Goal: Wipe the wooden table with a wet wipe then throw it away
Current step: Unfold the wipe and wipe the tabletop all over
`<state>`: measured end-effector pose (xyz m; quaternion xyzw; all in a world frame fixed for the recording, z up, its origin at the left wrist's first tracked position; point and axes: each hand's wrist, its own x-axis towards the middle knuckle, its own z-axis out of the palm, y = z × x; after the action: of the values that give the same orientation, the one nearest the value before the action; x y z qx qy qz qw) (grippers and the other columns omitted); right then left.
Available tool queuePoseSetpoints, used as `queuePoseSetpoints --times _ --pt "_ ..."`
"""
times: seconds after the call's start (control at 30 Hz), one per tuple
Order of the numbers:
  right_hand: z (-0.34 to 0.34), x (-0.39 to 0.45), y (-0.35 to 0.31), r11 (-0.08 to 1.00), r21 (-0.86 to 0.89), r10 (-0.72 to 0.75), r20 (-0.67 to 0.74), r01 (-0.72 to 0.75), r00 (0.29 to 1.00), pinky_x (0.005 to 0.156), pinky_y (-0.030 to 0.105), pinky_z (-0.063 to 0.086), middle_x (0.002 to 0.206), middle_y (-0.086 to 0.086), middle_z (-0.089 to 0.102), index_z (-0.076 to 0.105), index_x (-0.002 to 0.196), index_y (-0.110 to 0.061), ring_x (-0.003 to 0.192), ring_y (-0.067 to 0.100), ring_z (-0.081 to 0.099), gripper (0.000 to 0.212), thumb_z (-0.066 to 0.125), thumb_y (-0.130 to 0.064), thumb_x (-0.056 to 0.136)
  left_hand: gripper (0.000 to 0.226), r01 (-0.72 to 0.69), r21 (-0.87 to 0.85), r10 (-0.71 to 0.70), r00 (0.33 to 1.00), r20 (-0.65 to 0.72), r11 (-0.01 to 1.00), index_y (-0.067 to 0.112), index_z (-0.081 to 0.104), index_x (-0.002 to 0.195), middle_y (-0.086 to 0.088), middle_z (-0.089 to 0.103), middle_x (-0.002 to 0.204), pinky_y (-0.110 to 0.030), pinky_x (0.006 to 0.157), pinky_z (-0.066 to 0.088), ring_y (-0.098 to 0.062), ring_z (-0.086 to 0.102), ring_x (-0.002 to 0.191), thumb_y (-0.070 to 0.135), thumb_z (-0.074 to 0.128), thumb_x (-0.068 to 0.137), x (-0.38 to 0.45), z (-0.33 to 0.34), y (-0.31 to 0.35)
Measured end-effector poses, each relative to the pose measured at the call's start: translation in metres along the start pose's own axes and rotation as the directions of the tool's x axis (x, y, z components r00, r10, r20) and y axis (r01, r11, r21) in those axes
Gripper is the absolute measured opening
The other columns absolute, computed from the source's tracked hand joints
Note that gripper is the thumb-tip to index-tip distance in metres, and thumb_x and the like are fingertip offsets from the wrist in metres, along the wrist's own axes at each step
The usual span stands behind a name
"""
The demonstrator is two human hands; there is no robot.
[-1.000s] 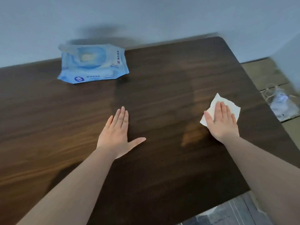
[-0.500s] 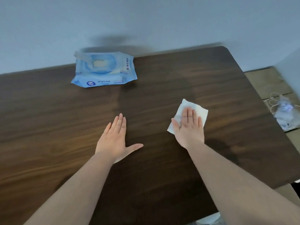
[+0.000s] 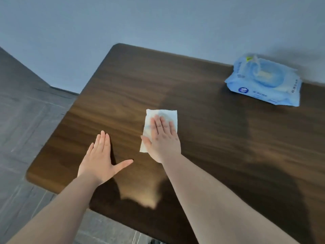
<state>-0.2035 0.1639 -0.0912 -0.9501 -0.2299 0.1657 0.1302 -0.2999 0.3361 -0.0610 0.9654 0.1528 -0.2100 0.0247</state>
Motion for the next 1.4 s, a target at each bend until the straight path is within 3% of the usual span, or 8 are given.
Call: queuePoseSetpoints --times 0.17,0.4,0.6,0.77,0.9,1.1,1.23,1.4 --pt "0.021 0.044 -0.084 0.989 -0.064 -0.136 0.011 0.136 0.991 0.120 0.043 -0.002 0.161 0.003 0.003 0.003 0.151 -0.016 0.148 0.022 -0.004 0.069 0.021 -0.054 0.097 0.128 -0.007 -0.024 0.006 0.999 -0.047 1.000 0.007 -0.008 0.148 -0.010 -0.010 0.159 -0.038 0.118 0.004 -0.022 -0.008 0.146 0.095 -0.001 0.056 -0.002 0.017 -0.026" --pt "0.020 0.042 -0.079 0.980 -0.066 -0.186 0.018 0.186 0.982 0.120 0.040 -0.004 0.161 0.001 -0.001 -0.002 0.151 -0.017 0.148 0.020 -0.006 0.070 0.019 -0.055 0.096 0.123 -0.017 -0.002 0.017 0.997 -0.080 1.000 0.007 -0.005 0.149 -0.011 -0.007 0.159 -0.037 0.118 0.005 -0.021 -0.006 0.146 0.094 0.005 0.062 -0.002 0.023 -0.027" --pt "0.009 0.004 -0.002 0.995 -0.088 -0.043 0.029 0.046 0.999 0.118 0.038 -0.011 0.160 -0.003 -0.013 -0.012 0.150 -0.019 0.146 0.015 -0.015 0.071 0.006 -0.060 0.094 0.117 -0.121 0.056 0.123 0.992 -0.035 0.991 0.006 -0.005 0.149 -0.009 -0.010 0.159 -0.033 0.117 0.002 -0.019 -0.008 0.146 0.089 0.011 0.068 -0.007 0.010 0.004" --pt "-0.017 -0.067 0.120 0.971 -0.081 0.223 -0.043 -0.226 0.974 0.119 0.035 -0.010 0.160 -0.005 -0.012 -0.015 0.148 -0.022 0.146 0.011 -0.013 0.071 0.006 -0.060 0.093 0.117 -0.270 0.097 0.273 0.962 -0.022 0.958 0.007 -0.007 0.148 -0.006 -0.012 0.158 -0.032 0.117 -0.001 -0.016 -0.011 0.145 0.087 -0.001 0.064 -0.012 0.009 0.082" --pt "-0.041 -0.156 0.230 0.877 -0.067 0.471 -0.075 -0.476 0.879 0.118 0.034 -0.010 0.160 -0.002 -0.012 -0.015 0.149 -0.022 0.147 0.014 -0.010 0.070 0.005 -0.059 0.093 0.106 -0.416 0.117 0.421 0.907 -0.015 0.902 0.009 -0.008 0.149 -0.004 -0.014 0.158 -0.032 0.117 -0.002 -0.015 -0.012 0.145 0.082 0.006 0.073 -0.016 0.006 0.174" --pt "-0.053 -0.279 0.348 0.647 0.039 0.760 -0.111 -0.761 0.640 0.120 0.038 -0.001 0.161 0.000 -0.006 -0.010 0.149 -0.020 0.148 0.017 -0.004 0.070 0.009 -0.058 0.093 0.100 -0.631 0.133 0.634 0.773 0.027 0.764 0.012 -0.009 0.148 -0.002 -0.015 0.157 -0.034 0.118 -0.001 -0.014 -0.013 0.145 0.078 0.009 0.076 -0.038 0.017 0.314" --pt "-0.053 -0.340 0.396 0.531 0.090 0.846 -0.106 -0.842 0.522 0.120 0.038 -0.002 0.161 -0.001 -0.005 -0.007 0.150 -0.021 0.148 0.016 -0.005 0.072 0.008 -0.061 0.092 0.099 -0.716 0.148 0.717 0.695 0.051 0.683 0.015 -0.011 0.148 0.000 -0.015 0.157 -0.034 0.116 -0.005 -0.014 -0.015 0.144 0.080 0.012 0.076 -0.059 0.030 0.382" --pt "-0.054 -0.387 0.437 0.447 0.134 0.894 -0.087 -0.884 0.439 0.119 0.038 -0.003 0.161 0.000 -0.006 -0.006 0.150 -0.020 0.147 0.017 -0.007 0.072 0.007 -0.061 0.092 0.102 -0.753 0.195 0.756 0.650 0.071 0.629 0.014 -0.010 0.149 -0.001 -0.016 0.158 -0.035 0.115 -0.006 -0.014 -0.014 0.144 0.082 0.014 0.076 -0.071 0.043 0.432"
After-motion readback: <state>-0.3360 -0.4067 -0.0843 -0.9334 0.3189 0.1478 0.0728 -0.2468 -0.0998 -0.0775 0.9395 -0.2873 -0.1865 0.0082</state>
